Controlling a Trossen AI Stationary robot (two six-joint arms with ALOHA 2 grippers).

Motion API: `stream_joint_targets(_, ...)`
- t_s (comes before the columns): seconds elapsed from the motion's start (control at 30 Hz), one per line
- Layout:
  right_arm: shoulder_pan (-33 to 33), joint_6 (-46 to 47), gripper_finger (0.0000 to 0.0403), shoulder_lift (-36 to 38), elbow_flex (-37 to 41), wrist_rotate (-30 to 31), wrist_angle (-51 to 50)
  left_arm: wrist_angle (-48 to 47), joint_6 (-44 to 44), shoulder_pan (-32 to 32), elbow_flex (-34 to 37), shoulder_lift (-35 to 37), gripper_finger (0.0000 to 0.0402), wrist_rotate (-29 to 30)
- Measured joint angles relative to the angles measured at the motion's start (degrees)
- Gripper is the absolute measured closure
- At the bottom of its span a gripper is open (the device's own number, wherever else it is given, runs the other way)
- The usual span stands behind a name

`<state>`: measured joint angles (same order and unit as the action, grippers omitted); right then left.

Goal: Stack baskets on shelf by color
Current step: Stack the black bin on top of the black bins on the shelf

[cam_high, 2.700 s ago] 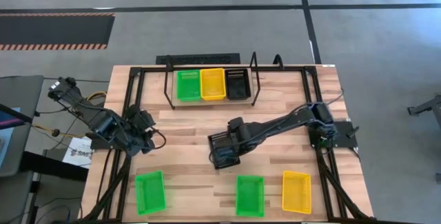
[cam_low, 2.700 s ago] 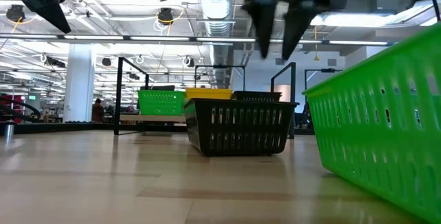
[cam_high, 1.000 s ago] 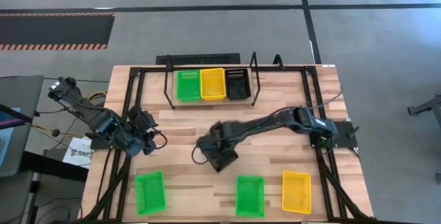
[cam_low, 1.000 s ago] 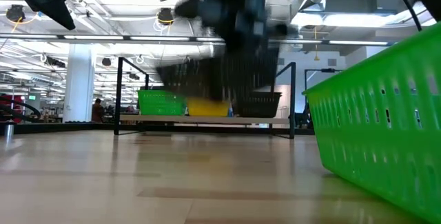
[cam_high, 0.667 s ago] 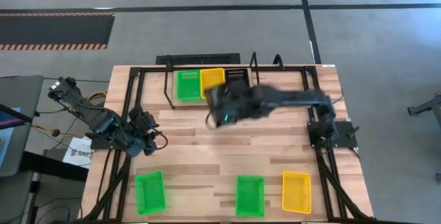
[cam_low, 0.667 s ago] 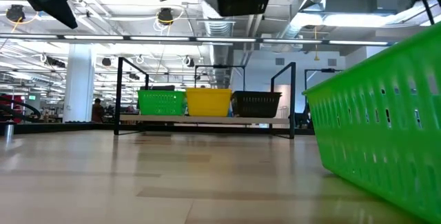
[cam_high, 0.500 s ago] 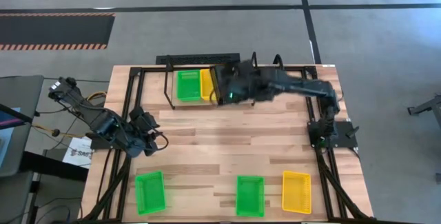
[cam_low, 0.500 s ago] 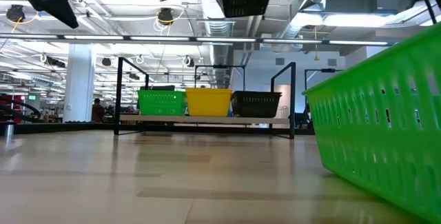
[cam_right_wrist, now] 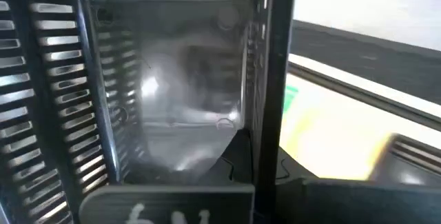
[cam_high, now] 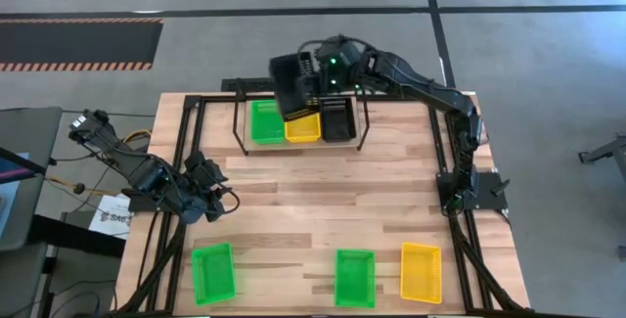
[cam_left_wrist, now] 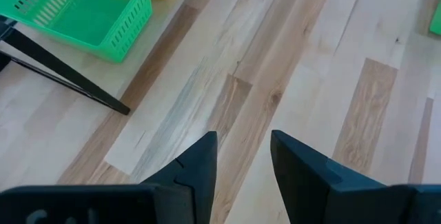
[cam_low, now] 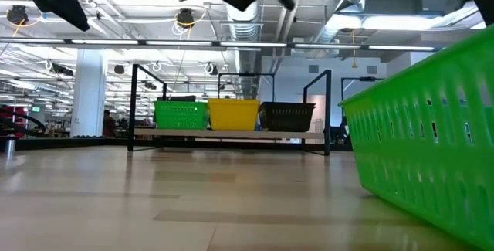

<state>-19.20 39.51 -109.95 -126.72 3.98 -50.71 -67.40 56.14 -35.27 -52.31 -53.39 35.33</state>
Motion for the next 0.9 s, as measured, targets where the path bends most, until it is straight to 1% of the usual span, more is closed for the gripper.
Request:
stream_joint_targets(0.07,-0.55,-0.71,0.0402,0.0,2.05,-4.16,5.02,0.38,-0.19,0.0,0.0,0.0,0.0276,0.07)
stream_joint_targets(0.17,-0.57,-0.82,0.0402,0.04,5.71,-5.04,6.3,0.94,-0.61,0.0,0.0,0.0,0.0276,0.07)
stream_joint_targets(0.23,-0.36,-0.92,0.0402,0.05,8.32,-4.56,1.97,0.94,-0.61,0.0,0.0,0.0,0.0276,0.07)
stream_joint_targets(0.33,-0.85,-0.97,0.0403,1.65,11.79,-1.69,-6.39,0.94,-0.61,0.0,0.0,0.0,0.0276,0.07)
stream_joint_targets(0.43,-1.95,-0.72,0.0403,5.97,16.45,-0.65,-7.16,0.94,-0.94,0.0,0.01,0.0,0.0276,0.34)
stream_joint_targets(0.47,-2.28,-0.59,0.0403,7.57,18.56,-0.59,-5.67,0.94,-1.01,0.0,0.0,0.0,0.0276,0.82)
stream_joint_targets(0.57,-3.62,1.32,0.0403,12.65,26.87,-1.45,4.32,0.92,-1.0,0.0,0.0,0.0,0.0276,2.21)
stream_joint_targets(0.7,-5.99,6.96,0.0403,18.58,40.28,-6.09,20.49,0.94,-0.87,0.0,0.0,0.02,0.0276,2.88)
stream_joint_targets(0.8,-7.62,12.39,0.0403,19.69,49.01,-8.47,29.16,0.94,-0.26,-0.01,0.0,0.02,0.0276,3.0)
stream_joint_targets(0.9,-8.86,15.12,0.0403,19.62,52.43,-9.96,31.22,0.94,0.48,0.0,0.0,0.02,0.0276,3.0)
